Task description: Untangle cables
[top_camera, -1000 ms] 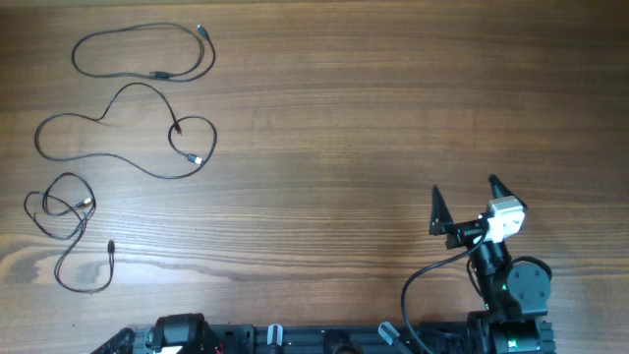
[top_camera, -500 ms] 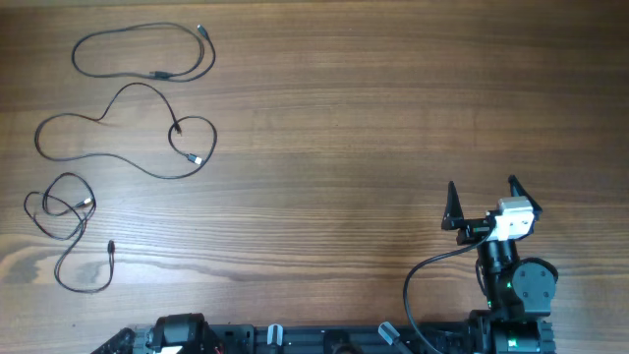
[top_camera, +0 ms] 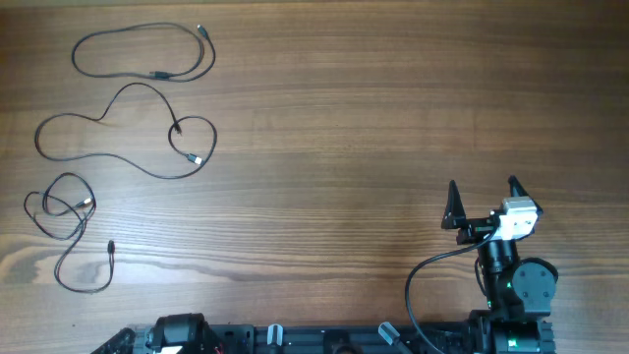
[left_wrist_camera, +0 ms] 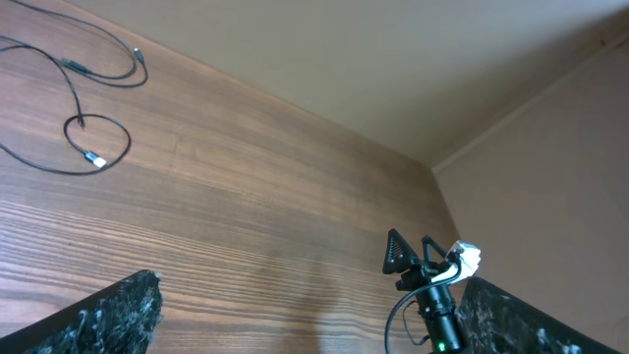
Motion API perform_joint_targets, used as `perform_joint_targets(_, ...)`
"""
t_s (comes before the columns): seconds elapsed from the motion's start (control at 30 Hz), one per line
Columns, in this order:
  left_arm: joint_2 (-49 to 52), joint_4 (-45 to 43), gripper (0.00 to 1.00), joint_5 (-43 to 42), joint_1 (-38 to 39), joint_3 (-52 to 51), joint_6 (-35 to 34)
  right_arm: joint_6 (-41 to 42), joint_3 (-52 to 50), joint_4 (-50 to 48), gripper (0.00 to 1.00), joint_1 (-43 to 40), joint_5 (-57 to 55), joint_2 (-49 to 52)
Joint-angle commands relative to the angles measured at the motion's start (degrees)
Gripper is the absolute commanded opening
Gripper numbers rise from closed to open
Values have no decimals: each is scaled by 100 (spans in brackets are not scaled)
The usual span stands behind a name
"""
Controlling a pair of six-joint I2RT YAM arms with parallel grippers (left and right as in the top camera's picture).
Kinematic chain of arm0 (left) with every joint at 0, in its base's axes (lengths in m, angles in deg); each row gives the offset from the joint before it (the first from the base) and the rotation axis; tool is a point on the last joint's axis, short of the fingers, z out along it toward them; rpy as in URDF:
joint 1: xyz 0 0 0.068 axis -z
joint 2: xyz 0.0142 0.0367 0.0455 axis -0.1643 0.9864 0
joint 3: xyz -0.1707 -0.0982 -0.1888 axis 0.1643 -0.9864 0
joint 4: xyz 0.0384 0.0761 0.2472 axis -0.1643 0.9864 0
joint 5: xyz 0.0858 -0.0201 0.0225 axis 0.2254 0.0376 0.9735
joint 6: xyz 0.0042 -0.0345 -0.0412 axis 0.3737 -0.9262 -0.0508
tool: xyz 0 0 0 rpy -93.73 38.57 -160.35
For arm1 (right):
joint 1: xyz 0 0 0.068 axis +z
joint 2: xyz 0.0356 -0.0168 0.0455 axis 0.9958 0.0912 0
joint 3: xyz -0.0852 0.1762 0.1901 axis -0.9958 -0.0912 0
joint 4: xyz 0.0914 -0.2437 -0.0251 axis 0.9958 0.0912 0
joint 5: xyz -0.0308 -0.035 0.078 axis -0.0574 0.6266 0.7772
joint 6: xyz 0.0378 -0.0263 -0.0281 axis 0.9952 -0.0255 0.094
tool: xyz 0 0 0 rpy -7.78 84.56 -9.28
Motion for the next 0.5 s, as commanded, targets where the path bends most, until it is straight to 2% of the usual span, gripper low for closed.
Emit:
perform_joint_targets(0.0,-22,-2,100,9,20,-13,-13,116,-9,-13,100,-33,-94,-20)
perform_joint_targets(0.37,-22,-2,100,9,20,-13,-13,116,-9,-13,100,-33,-94,-20)
perform_joint_targets(0.47,-13,-4,100,90,-7,-81,168,116,-9,-13,100,-33,-94,-20)
